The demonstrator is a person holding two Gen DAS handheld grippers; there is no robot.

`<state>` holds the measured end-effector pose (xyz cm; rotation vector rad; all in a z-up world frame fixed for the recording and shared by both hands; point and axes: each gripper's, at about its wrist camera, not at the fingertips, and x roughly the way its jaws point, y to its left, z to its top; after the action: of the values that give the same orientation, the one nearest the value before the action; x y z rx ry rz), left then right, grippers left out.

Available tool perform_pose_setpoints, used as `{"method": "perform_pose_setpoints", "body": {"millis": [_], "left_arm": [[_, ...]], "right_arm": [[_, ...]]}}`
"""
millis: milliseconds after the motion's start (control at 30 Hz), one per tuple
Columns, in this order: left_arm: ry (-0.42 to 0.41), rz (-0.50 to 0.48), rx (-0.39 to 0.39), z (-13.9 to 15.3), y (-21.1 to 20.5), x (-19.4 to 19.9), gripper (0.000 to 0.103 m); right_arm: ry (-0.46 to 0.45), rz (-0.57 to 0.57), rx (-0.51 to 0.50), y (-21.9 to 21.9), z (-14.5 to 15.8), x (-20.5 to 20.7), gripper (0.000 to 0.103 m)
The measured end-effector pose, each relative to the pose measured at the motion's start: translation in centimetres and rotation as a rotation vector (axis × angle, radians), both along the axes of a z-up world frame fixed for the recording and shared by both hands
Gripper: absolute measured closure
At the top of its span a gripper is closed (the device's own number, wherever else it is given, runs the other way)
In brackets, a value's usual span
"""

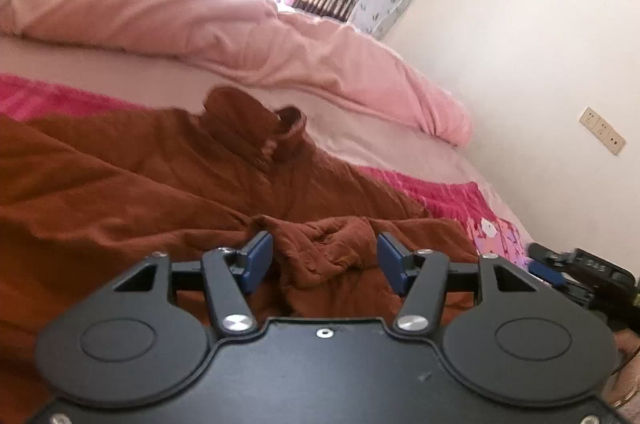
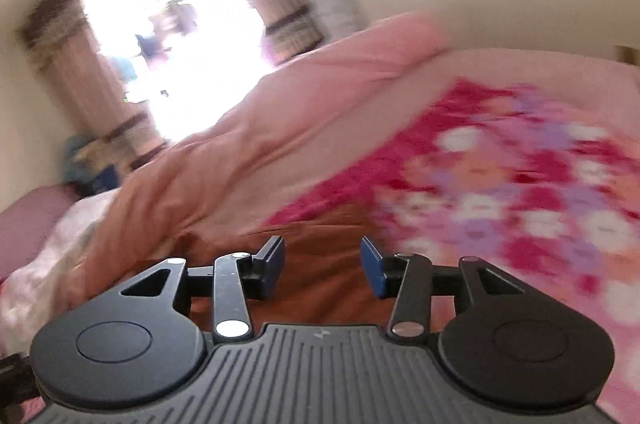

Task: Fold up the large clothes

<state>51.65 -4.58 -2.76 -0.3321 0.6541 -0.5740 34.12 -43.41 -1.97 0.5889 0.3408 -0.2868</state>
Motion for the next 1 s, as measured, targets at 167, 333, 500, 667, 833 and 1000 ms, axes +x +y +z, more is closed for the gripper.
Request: {"method": "perform_pose_setpoints", "body": {"millis": [167,333,500,667,833,1000], "left_arm": [[0.046,0.023,0.051,-2.9,-2.6,2.9,0.044],[0.106,0.033,0.029,-5.7,-2.3,4.9,0.043],[0.1,0.04,0.034,-3.8,-1.6,4.0,0.044],[-0.034,0.036,0.033,0.5,-0.2,-0.1,0.044],[-0.059,-0.022,0.036,0.7,-0.4,-3.6,0.043],[-0.002,-0.055,0.115,-2.6,-2.4,-3.8,0.044]], "right_arm": [[0.121,0.074,-0.038,0.9,-2.7,5.8,0.066],[0.24,0.024,-0.016,0.0,-5.9,8.1,0.072],[0.217,0.022,0.009,-0.5,-6.3,7.3,0.077],[0.131,0.066,-0.018,0.2,-3.0,3.1,0.072],[0.111,0.115,-0.085,1.7,-1.5,-0.3,0.072],[0.172,0.1,-0.062,1.4,-3.9,-0.4,0.072]]}}
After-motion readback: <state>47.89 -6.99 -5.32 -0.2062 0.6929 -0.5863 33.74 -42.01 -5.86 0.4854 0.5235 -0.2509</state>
